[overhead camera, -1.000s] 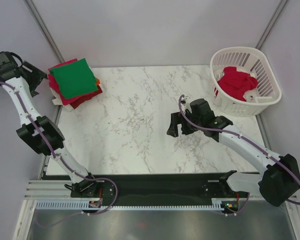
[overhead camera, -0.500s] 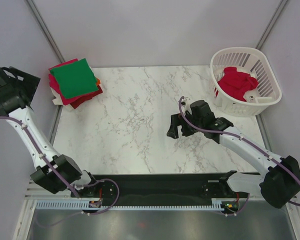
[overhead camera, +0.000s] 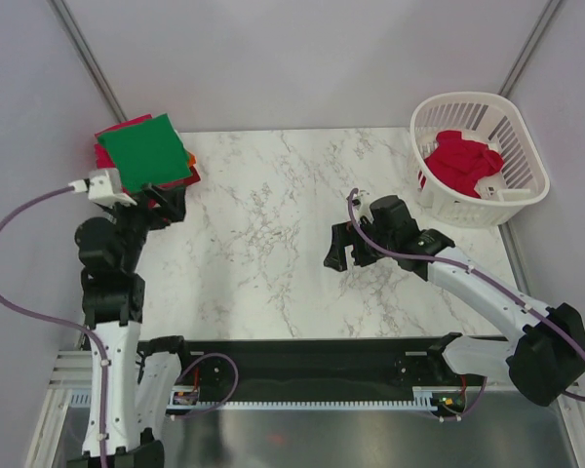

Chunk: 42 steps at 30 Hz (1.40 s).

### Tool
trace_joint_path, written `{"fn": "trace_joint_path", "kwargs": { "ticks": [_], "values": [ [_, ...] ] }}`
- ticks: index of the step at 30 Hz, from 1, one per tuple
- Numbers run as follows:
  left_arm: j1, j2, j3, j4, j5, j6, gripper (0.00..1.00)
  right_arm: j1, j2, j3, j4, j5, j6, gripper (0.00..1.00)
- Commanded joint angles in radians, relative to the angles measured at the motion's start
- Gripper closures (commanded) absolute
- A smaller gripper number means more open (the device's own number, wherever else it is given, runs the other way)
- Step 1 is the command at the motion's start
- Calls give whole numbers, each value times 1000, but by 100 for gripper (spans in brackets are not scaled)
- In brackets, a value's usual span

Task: Fold and stack the t-shirts
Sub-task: Neatly place the folded tshirt to the corner

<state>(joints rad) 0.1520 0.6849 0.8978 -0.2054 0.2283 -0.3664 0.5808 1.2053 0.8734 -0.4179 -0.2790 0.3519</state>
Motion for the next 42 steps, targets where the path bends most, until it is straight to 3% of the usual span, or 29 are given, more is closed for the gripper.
{"fn": "trace_joint_path", "kwargs": {
  "ticks": [1, 2, 4, 6, 9, 12, 14, 16, 23, 28, 32, 37, 40, 42],
  "values": [
    [-147, -119, -275, 420, -15, 322, 0, 7, 2, 4, 34, -19, -4, 3],
    [-261, -154, -325, 457, -15, 402, 0, 7, 7, 7, 34, -19, -7, 3],
    [-340, -205, -408, 463, -59, 661, 0, 7, 8, 9, 34, -17, -7, 3],
    [-397, -211, -441, 460, -133, 696, 0, 5, 4, 9, 34, -14, -8, 3],
    [-399, -186, -436, 393, -144, 649, 0, 7, -9, 13, 34, -19, -10, 3],
    [-399, -125, -454, 379, -303, 513, 0, 7, -33, 13, 33, -17, -10, 2],
    [-396, -59, -494, 377, -307, 442, 0, 7, -42, 10, 34, -15, -10, 2],
    [-397, 2, -531, 411, -277, 388, 0, 7, -49, 6, 34, -22, -10, 2],
    [-397, 218, -666, 730, -553, 339, 1, 5, -56, 18, 45, -11, -10, 3],
    [-397, 366, -783, 1101, -508, 395, 12, 7, -69, -8, 65, -3, -8, 2],
    [-401, 491, -717, 1113, -342, 510, 12, 8, -76, -39, 94, -23, 5, 2],
    [-399, 580, -675, 1147, -362, 584, 11, 8, -43, -33, 96, -14, 6, 2],
    [-391, 605, -645, 1147, -431, 516, 8, 8, -32, -27, 91, 1, 2, 2],
    [-384, 593, -645, 1141, -379, 488, 7, 8, -29, -10, 67, 17, 12, 2]
  ]
}}
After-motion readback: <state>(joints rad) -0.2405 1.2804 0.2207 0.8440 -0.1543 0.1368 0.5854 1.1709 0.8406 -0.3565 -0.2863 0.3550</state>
